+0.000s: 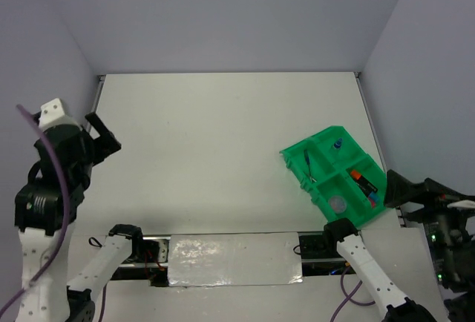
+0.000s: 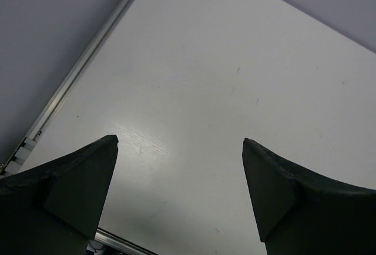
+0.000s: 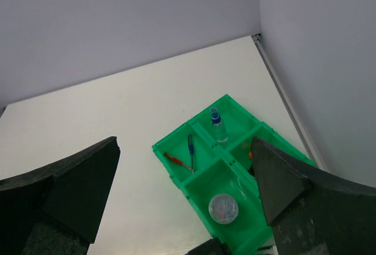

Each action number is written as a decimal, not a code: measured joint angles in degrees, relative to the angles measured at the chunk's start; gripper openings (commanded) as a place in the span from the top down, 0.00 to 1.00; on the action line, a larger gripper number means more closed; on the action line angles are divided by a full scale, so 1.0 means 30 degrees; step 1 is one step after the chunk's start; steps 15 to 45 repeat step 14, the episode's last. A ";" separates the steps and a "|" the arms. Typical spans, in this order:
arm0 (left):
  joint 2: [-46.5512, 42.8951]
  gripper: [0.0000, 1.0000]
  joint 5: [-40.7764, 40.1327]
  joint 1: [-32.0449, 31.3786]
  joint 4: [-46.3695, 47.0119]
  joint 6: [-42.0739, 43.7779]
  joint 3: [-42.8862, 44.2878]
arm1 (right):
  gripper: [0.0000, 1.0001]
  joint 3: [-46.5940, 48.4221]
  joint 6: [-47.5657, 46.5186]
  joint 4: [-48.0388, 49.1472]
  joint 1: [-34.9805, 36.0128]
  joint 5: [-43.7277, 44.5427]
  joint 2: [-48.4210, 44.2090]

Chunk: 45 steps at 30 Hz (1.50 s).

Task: Sort the stationery into containers
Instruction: Reset both arms

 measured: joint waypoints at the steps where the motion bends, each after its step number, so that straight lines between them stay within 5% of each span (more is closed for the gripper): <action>1: -0.0648 0.01 -0.0117 0.0000 -0.0350 0.0000 0.0087 | 0.00 -0.0248 -0.0073 0.0007 0.0015 -0.0197 -0.0546; 10: -0.4867 0.01 -0.0780 0.0000 -0.2929 -0.0095 0.0313 | 0.00 -0.1370 -0.0379 -0.0284 0.0714 -0.0860 -0.2142; 45: -0.4896 0.01 -0.0867 0.0000 -0.3206 -0.0095 -0.0087 | 0.00 -0.1443 -0.0372 -0.0277 0.0780 -0.0809 -0.2142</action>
